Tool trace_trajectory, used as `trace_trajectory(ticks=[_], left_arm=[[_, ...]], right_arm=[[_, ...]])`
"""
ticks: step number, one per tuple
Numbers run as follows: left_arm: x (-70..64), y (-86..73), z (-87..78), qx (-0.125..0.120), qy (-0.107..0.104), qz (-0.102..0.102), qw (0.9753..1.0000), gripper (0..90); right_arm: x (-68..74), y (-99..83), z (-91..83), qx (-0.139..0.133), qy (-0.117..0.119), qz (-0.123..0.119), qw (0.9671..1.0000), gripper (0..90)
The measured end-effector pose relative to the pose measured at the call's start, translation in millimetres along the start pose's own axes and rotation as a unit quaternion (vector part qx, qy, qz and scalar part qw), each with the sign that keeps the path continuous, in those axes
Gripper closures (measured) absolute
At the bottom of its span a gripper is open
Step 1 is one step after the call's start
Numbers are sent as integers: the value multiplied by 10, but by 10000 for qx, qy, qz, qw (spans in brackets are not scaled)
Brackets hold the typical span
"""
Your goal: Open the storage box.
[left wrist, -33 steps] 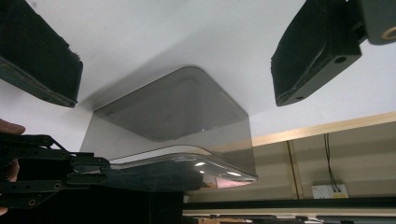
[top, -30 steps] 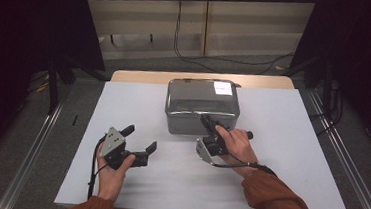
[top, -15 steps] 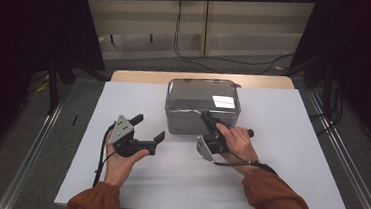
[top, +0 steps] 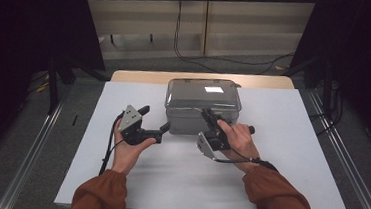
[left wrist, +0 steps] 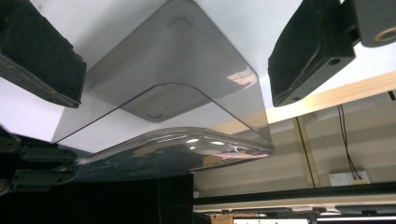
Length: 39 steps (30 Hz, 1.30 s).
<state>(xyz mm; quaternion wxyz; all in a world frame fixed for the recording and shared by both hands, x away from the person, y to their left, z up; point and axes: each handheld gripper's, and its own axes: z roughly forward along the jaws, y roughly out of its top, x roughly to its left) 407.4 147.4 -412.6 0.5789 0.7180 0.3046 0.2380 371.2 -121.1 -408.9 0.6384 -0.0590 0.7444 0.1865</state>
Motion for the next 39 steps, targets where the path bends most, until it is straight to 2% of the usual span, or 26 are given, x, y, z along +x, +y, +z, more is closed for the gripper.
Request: trace_trajectory(ticks=[4, 5, 8, 11, 12, 14, 15, 21, 23, 24, 28, 31, 32, 34, 36, 39], left_arm=[[6, 26, 70, 19, -6, 91, 10000, 52], [8, 44, 107, 20, 19, 194, 9998, 52], [29, 53, 161, 8, 26, 190, 9998, 55], [43, 64, 203, -27, 93, 221, 9997, 63], [55, 73, 233, -8, 116, 313, 9994, 68], [66, 76, 252, -25, 155, 343, 9993, 90], [82, 76, 291, -114, 225, 326, 9992, 92], [96, 116, 411, -54, 336, 687, 9971, 130], [94, 130, 438, -74, 266, 682, 9973, 139], [93, 144, 456, -33, 279, 748, 9968, 142], [86, 165, 528, -121, 283, 664, 9973, 186], [87, 153, 542, -116, 257, 707, 9971, 224], [81, 134, 562, -114, 276, 777, 9965, 259], [82, 125, 571, -125, 251, 766, 9967, 288], [82, 123, 576, -140, 275, 760, 9966, 298], [103, 123, 579, -189, 316, 856, 9956, 340]], right_arm=[[-15, 11, 12, 0, -12, -26, 10000, 810], [-21, 8, 11, 5, -30, -14, 10000, 811], [-51, 4, 11, -10, -48, 11, 10000, 808], [-89, 0, 15, 1, -76, 52, 10000, 808], [-99, 2, 18, -4, -74, 35, 10000, 808], [-104, 5, 20, -8, -77, 24, 10000, 808], [-114, 16, 25, -6, -92, -7, 10000, 808], [-119, 14, 28, -7, -106, -1, 9999, 803], [-119, 14, 30, -10, -110, 4, 9999, 803], [-118, 15, 28, -11, -115, 2, 9999, 802], [-114, 15, 25, -4, -106, -10, 9999, 799], [-113, 15, 24, -4, -104, -4, 9999, 797], [-111, 17, 24, -12, -93, -23, 10000, 796], [-104, 15, 22, -4, -87, -11, 10000, 795], [-96, 12, 20, -4, -84, -9, 10000, 791], [-75, 8, 15, -10, -34, -5, 10000, 784]])
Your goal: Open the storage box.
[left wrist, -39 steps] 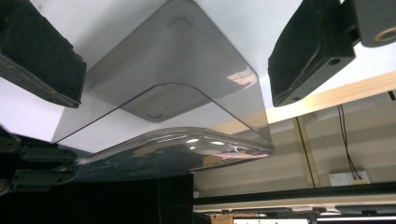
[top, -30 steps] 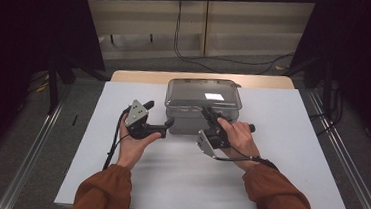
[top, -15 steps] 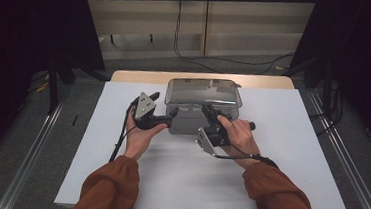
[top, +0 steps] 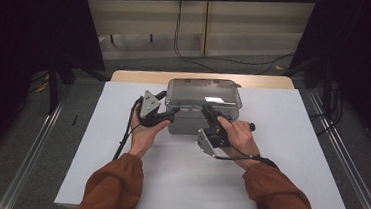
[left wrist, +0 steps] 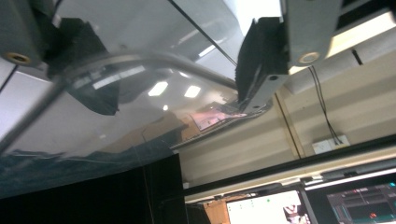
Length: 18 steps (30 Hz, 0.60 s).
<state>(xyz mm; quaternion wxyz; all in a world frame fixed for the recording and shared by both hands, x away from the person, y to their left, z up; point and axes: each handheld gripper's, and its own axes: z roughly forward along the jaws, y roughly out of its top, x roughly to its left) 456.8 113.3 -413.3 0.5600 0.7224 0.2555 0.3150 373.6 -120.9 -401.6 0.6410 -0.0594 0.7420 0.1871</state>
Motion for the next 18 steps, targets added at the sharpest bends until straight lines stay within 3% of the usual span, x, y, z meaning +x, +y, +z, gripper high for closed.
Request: trace_trajectory(ticks=[4, 10, 13, 15, 16, 18], left_arm=[[12, -3, 1, -41, 39, 51, 10000, 397], [25, 2, -4, -91, 72, 2, 9999, 425], [27, 1, -8, -96, 83, -5, 9999, 434], [29, 4, -8, -104, 66, -13, 9999, 437], [32, 6, -11, -97, 60, 2, 9999, 441], [38, 7, -15, -111, 70, -11, 9999, 455]], right_arm=[[25, -17, -2, -19, -9, 43, 10000, 786], [5, -52, 7, -23, 60, 485, 9988, 702], [-12, -120, 8, -65, 149, 1014, 9947, 636], [-15, -134, 7, -59, 158, 1100, 9938, 611], [-36, -172, 0, -115, 206, 1408, 9898, 523], [-71, -204, -7, -162, 248, 1729, 9845, 453]])
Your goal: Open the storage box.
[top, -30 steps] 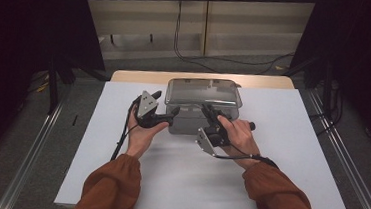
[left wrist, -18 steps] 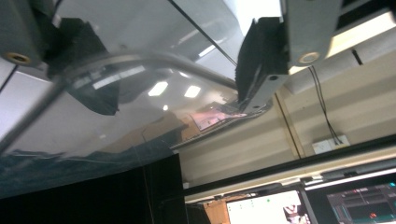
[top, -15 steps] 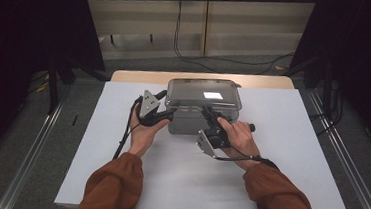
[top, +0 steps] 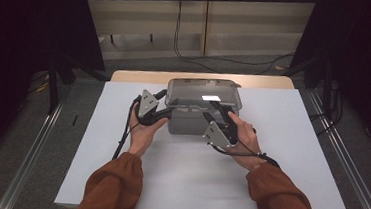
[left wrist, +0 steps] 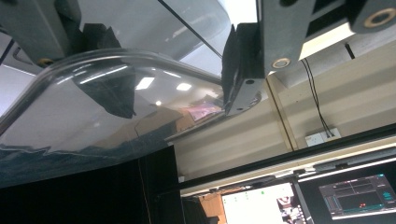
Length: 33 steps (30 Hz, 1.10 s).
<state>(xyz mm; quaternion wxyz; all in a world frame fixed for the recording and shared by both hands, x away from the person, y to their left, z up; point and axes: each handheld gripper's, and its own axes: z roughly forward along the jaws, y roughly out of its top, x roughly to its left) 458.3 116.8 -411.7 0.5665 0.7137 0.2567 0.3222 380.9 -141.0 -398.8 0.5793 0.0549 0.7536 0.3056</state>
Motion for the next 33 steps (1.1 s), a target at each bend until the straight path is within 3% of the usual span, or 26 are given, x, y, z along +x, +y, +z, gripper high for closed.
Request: trace_trajectory(ticks=[1, 2, 5, 6, 8, 9, 10, 12, 13, 14, 16, 17, 19, 20, 21, 22, 23, 24, 25, 26, 28, 32, 33], left_arm=[[4, 1, -1, -9, 2, -7, 10000, 455], [11, 1, -2, -34, 0, -35, 10000, 471], [20, 2, -6, -35, -13, -34, 10000, 481], [20, 3, -6, -34, -11, -30, 10000, 481], [16, 5, -6, -31, -4, -22, 10000, 481], [16, 5, -6, -31, -4, -22, 10000, 481], [16, 6, -6, -34, -9, -29, 10000, 482], [18, 7, -6, -48, 3, -38, 10000, 482], [20, 7, -8, -41, 1, -33, 10000, 483], [20, 8, -8, -41, 1, -25, 10000, 483], [20, 11, -8, -53, 10, -31, 10000, 483], [20, 11, -8, -53, 10, -31, 10000, 482], [21, 18, -8, -71, 8, -39, 10000, 482], [21, 18, -8, -71, 8, -39, 10000, 482], [21, 20, -7, -76, 9, -43, 10000, 482], [24, 26, -11, -78, 17, -40, 10000, 482], [24, 26, -11, -78, 17, -40, 10000, 482], [22, 29, -7, -105, 23, -70, 9999, 482], [23, 31, -7, -105, 23, -66, 9999, 482], [25, 33, -8, -102, 21, -47, 9999, 482], [27, 35, -7, -110, 26, -57, 9999, 480], [35, 33, 3, -101, 23, -66, 9999, 471], [35, 33, 3, -101, 23, -66, 9999, 470]], right_arm=[[0, 0, 0, 0, 0, 0, 10000, 453], [-58, -22, -3, -29, 18, 335, 9994, 432], [-138, -73, -7, -32, 75, 853, 9963, 362], [-138, -73, -7, -32, 75, 853, 9963, 362], [-190, -129, -10, 19, 130, 1194, 9928, 316], [-190, -129, -10, 19, 130, 1194, 9928, 316], [-216, -166, -11, 33, 157, 1374, 9904, 304], [-225, -181, -15, 41, 175, 1483, 9888, 303], [-238, -210, -21, 5, 158, 1663, 9860, 298], [-266, -267, -29, 15, 188, 1937, 9809, 290], [-292, -328, -37, 29, 184, 2145, 9765, 290], [-292, -328, -37, 29, 184, 2145, 9765, 290], [-343, -416, -50, 38, 170, 2429, 9699, 288], [-343, -416, -50, 38, 170, 2429, 9699, 288], [-361, -443, -53, 57, 186, 2542, 9669, 287], [-392, -496, -53, 91, 213, 2744, 9613, 284], [-392, -496, -53, 91, 213, 2744, 9613, 284], [-419, -547, -49, 101, 208, 2869, 9577, 284], [-419, -547, -49, 101, 208, 2869, 9577, 284], [-433, -583, -44, 115, 213, 2966, 9547, 285], [-435, -594, -40, 111, 224, 2984, 9541, 286], [-450, -645, -4, 99, 270, 3146, 9488, 292], [-450, -645, -4, 99, 270, 3146, 9488, 292]])
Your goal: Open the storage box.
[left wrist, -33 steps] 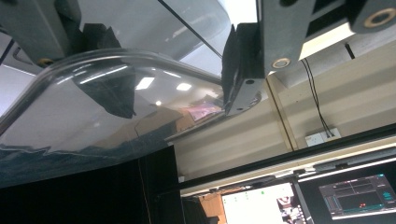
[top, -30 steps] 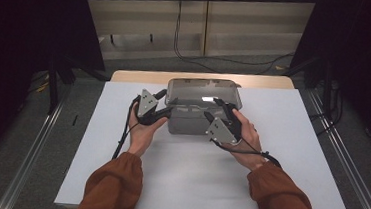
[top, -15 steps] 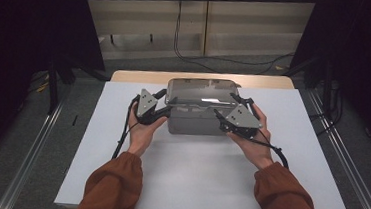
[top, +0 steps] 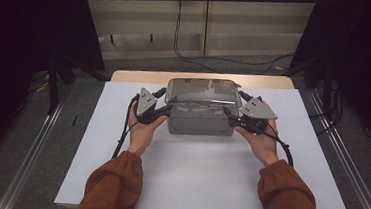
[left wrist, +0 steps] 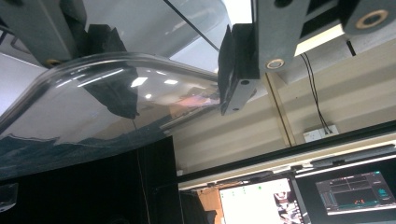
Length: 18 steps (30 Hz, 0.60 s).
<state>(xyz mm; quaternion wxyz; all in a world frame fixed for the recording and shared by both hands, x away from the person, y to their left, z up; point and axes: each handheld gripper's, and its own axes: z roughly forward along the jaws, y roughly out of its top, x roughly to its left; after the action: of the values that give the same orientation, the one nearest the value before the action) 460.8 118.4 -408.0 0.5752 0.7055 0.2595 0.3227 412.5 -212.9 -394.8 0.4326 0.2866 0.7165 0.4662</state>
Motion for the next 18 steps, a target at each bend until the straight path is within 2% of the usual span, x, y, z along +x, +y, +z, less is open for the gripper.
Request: trace_trajectory(ticks=[3, 4, 9, 16, 18], left_arm=[[13, -20, 29, -12, -1, -48, 10000, 470], [17, -25, 36, -13, -5, -63, 10000, 470], [53, -44, 75, -30, -32, -97, 9999, 473], [73, -36, 104, -30, -49, -112, 9999, 461], [83, -27, 115, -13, -55, -65, 10000, 460]], right_arm=[[3, -9, 37, 22, 51, -53, 10000, 303], [-1, -18, 61, -15, 81, 0, 10000, 333], [-41, -74, 130, -48, 125, 124, 9998, 367], [-91, -108, 182, -130, 123, 250, 9995, 377], [-111, -112, 192, -148, 140, 354, 9992, 394]])
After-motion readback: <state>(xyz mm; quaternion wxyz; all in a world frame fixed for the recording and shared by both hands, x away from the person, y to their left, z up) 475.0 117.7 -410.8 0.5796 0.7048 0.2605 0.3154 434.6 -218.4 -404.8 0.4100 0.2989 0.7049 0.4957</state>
